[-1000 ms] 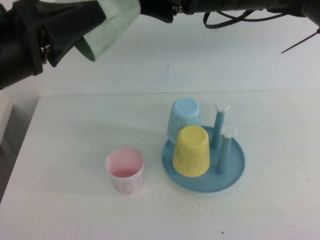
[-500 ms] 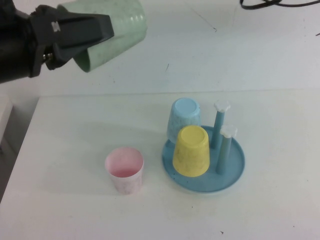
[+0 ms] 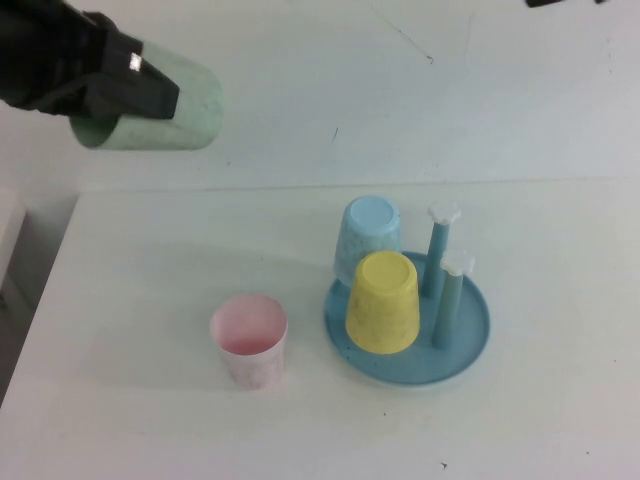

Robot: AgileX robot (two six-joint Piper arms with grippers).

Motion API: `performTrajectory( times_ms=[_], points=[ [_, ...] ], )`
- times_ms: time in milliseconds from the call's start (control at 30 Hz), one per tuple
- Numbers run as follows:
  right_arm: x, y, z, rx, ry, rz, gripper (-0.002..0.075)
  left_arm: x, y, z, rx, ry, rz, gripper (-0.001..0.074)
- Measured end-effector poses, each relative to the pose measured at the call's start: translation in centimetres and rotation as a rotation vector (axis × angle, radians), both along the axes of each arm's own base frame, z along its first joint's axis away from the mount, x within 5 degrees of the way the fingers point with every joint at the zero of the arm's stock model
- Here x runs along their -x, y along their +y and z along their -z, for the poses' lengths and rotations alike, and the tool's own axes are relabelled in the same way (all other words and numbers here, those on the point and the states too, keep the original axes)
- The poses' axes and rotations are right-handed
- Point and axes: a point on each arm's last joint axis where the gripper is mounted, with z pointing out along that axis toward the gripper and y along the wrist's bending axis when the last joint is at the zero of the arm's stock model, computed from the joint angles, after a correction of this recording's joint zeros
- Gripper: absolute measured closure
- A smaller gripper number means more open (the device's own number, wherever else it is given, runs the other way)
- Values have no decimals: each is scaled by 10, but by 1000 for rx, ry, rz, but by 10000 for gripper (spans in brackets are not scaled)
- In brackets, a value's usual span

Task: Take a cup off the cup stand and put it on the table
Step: Place the cup on the table

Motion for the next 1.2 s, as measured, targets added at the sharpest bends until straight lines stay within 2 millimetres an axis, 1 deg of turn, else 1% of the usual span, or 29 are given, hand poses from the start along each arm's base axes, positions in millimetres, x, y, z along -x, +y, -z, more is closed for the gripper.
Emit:
performTrajectory(
  times_ms=[100, 167, 233, 400, 467, 567, 700, 833, 933, 1100, 1167, 1200],
  points=[
    [23, -14, -2, 94, -29, 66, 722, -28, -8, 18, -113, 76, -13, 729],
    [38, -22, 1, 138, -28, 98, 722, -43, -17, 28, -181, 105, -14, 729],
    [52, -31, 5, 175, -26, 126, 722, -57, -30, 41, -248, 125, -4, 729],
    [80, -51, 33, 283, 30, 187, 722, -86, -64, 74, -379, 161, 50, 729],
    [97, -59, 45, 310, 49, 206, 722, -97, -74, 88, -428, 178, 53, 729],
    [126, -72, 56, 329, 51, 226, 722, -116, -86, 117, -481, 223, 72, 729],
    [163, -87, 74, 339, 45, 238, 722, -137, -90, 154, -540, 273, 70, 729],
    [196, -101, 90, 334, 4, 272, 722, -151, -94, 183, -568, 310, 71, 729],
    [211, -109, 102, 329, 0, 312, 722, -158, -97, 199, -576, 328, 73, 729],
    [222, -114, 123, 273, 69, 404, 722, -164, -99, 213, -578, 333, 72, 724],
    [223, -114, 128, 269, 84, 415, 722, -165, -99, 216, -582, 337, 78, 693],
    [224, -115, 129, 269, 85, 418, 722, -165, -99, 216, -584, 335, 82, 661]
  ],
)
